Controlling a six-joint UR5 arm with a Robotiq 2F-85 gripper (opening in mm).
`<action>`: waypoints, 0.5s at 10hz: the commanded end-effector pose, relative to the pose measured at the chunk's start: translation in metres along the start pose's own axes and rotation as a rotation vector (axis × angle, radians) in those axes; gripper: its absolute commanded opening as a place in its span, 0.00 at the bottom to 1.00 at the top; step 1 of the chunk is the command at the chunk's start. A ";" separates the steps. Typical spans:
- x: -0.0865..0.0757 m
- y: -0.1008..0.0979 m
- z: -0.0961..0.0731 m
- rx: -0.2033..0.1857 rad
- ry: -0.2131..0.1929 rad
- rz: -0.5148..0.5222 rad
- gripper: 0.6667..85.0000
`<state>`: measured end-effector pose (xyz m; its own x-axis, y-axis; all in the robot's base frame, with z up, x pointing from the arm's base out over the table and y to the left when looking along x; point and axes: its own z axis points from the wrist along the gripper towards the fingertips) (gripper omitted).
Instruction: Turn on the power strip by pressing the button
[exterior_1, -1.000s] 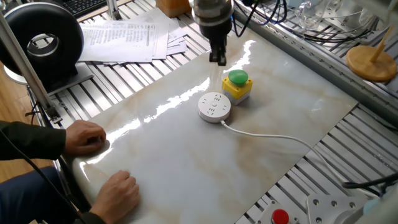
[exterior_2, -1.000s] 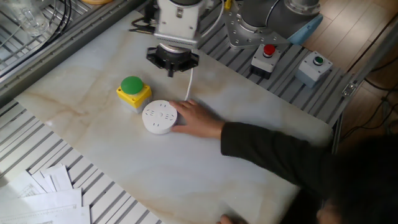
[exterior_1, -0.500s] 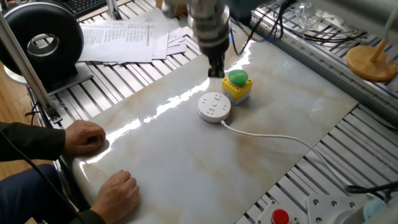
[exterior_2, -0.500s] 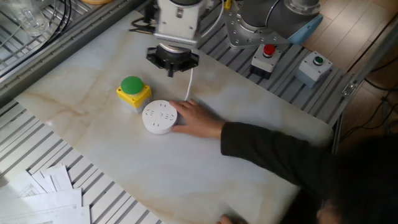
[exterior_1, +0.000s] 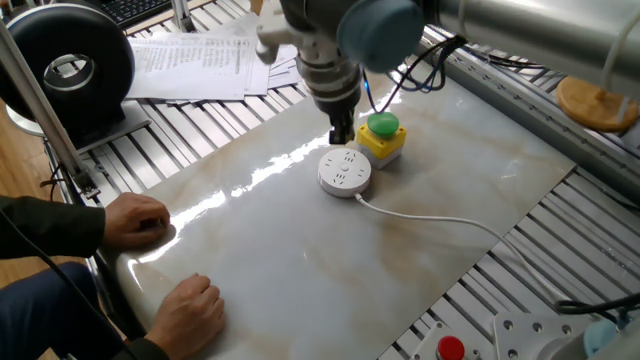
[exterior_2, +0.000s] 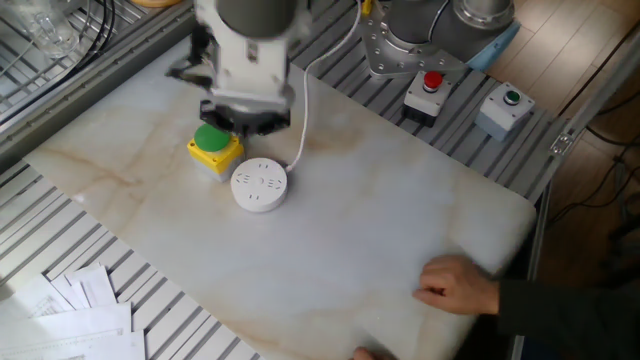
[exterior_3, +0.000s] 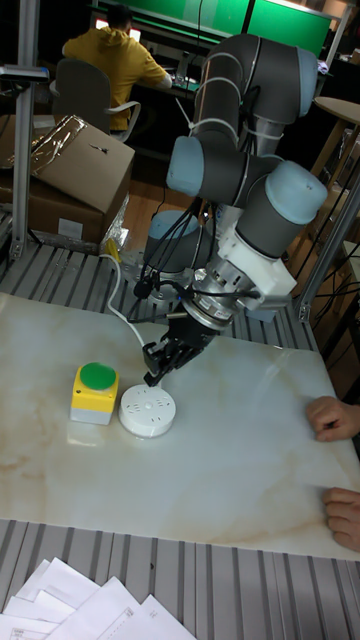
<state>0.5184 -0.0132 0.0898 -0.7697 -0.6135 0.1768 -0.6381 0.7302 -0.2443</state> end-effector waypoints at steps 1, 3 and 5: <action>0.010 -0.009 0.005 0.044 0.045 -0.077 0.00; 0.022 -0.005 0.004 0.023 0.093 -0.164 0.00; 0.029 -0.004 0.004 0.016 0.120 -0.179 0.00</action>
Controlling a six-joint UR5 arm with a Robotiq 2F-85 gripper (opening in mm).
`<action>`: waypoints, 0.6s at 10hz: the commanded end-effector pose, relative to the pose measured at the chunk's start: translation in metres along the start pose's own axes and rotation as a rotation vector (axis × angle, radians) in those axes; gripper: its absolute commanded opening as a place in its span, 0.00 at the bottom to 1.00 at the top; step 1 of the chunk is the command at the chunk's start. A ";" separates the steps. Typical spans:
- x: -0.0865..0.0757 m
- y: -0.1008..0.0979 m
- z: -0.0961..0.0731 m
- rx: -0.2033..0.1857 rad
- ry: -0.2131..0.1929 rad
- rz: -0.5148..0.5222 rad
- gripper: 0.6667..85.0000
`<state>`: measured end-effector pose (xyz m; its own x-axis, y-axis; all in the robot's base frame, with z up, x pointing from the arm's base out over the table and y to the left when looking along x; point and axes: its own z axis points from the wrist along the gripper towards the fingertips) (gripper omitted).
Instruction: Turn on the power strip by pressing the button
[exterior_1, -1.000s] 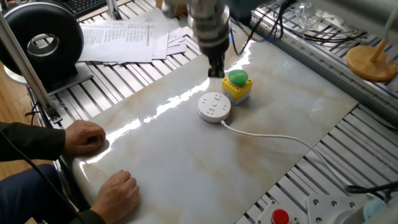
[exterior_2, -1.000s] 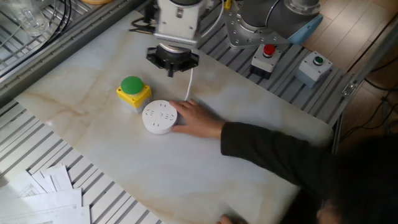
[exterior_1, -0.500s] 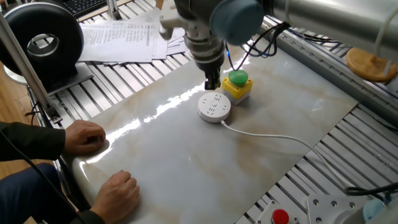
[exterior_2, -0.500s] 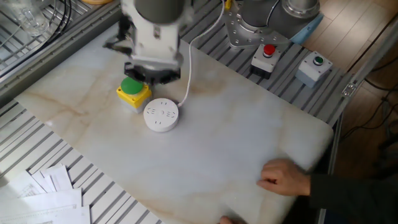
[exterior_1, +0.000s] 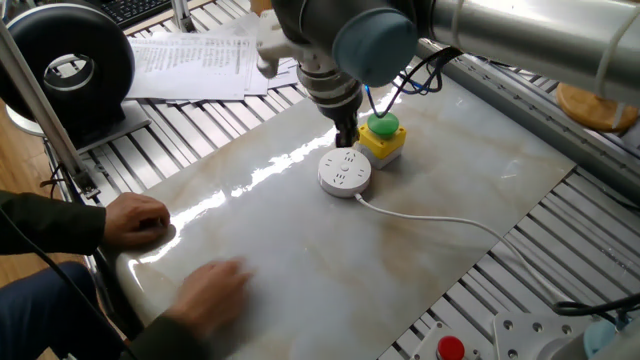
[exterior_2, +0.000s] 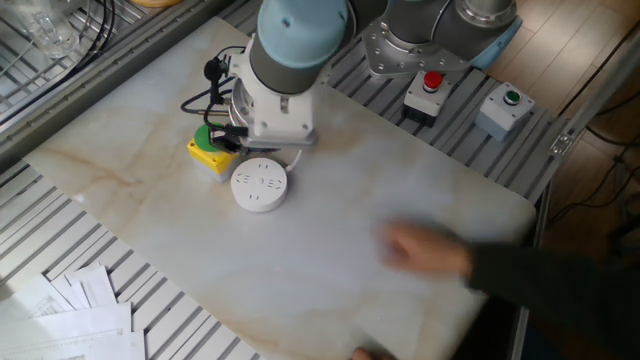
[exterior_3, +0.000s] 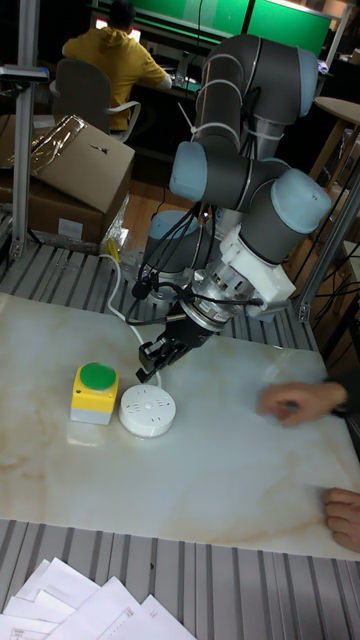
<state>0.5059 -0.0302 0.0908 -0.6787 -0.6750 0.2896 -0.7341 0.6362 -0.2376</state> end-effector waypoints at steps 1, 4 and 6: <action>0.007 0.000 0.000 -0.003 0.027 -0.039 0.00; -0.026 0.007 0.019 0.027 -0.005 -0.006 0.00; -0.032 0.002 0.018 0.054 0.001 0.000 0.00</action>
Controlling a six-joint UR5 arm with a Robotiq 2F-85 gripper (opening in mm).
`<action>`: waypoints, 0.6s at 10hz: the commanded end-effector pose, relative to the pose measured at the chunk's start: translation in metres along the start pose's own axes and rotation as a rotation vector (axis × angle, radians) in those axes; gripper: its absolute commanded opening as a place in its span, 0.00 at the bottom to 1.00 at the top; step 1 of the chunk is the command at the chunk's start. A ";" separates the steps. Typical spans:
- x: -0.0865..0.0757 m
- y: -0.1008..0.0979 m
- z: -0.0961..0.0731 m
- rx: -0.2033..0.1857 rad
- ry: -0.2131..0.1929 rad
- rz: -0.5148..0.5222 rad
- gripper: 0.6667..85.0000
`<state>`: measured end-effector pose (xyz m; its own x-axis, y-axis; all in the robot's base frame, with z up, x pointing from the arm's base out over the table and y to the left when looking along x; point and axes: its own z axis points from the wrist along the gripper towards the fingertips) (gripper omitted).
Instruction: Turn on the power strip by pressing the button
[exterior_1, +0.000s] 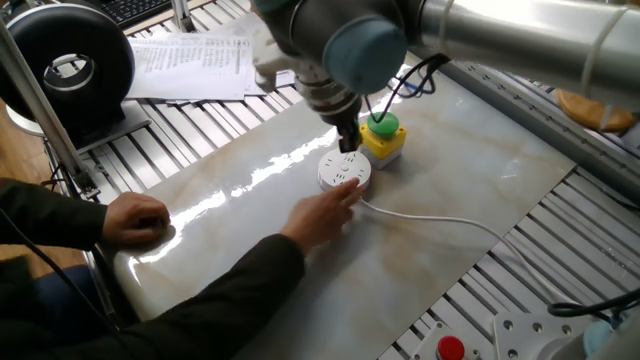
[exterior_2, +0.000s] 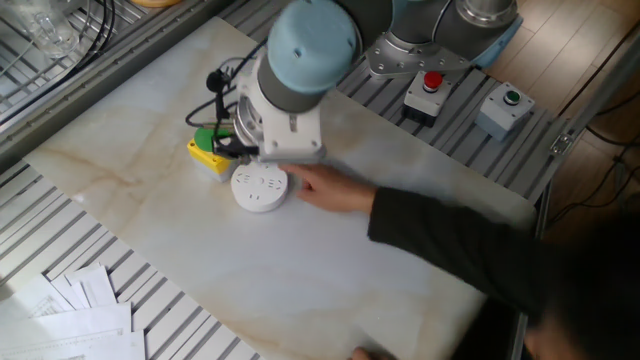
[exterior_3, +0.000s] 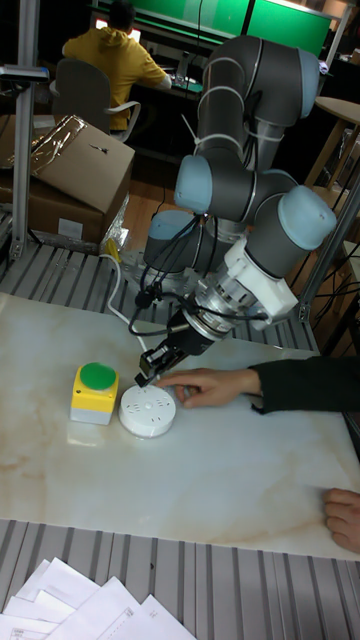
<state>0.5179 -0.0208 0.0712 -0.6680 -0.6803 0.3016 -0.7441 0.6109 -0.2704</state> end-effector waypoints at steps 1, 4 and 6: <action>-0.013 0.001 0.003 0.012 -0.008 0.018 0.00; -0.027 0.022 -0.001 -0.029 -0.033 0.067 0.00; -0.035 0.039 0.000 -0.039 -0.045 0.096 0.00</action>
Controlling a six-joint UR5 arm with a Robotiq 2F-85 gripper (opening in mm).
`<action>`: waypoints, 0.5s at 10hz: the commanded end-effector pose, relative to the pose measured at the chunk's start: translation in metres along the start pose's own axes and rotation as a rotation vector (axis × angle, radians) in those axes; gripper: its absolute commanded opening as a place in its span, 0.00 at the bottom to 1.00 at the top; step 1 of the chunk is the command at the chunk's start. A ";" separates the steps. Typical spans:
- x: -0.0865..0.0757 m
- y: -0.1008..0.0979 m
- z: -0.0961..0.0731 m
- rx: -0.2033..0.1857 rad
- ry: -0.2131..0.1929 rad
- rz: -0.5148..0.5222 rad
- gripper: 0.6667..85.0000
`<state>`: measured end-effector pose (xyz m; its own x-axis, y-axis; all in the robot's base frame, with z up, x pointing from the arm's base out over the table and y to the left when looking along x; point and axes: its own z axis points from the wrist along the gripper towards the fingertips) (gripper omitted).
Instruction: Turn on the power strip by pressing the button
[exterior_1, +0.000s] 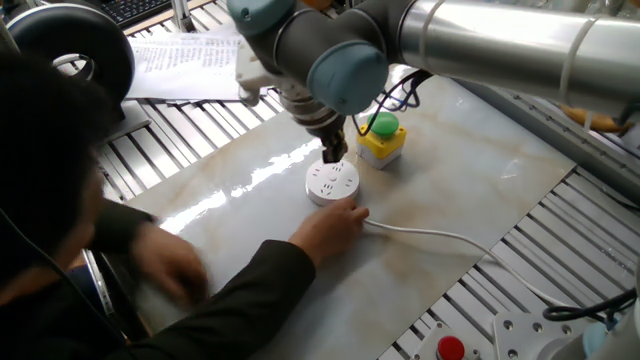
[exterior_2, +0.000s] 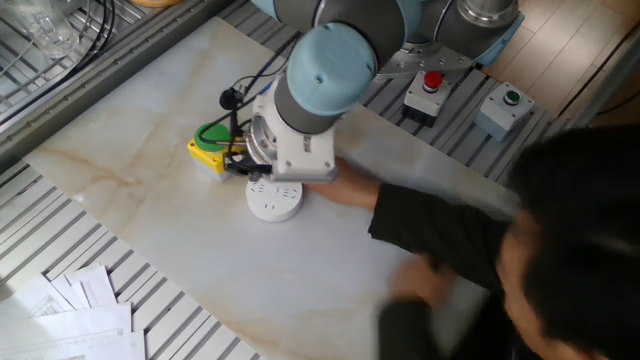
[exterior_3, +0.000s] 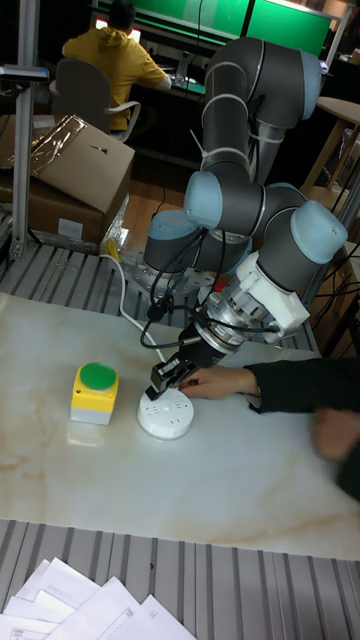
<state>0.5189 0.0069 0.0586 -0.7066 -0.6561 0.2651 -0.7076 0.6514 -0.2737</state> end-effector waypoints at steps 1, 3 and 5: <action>-0.014 0.028 0.001 -0.030 -0.026 0.057 0.00; -0.017 0.030 0.008 -0.013 -0.033 0.060 0.00; -0.017 0.030 0.020 -0.033 -0.060 0.052 0.00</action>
<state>0.5117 0.0269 0.0389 -0.7339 -0.6414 0.2236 -0.6789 0.6821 -0.2716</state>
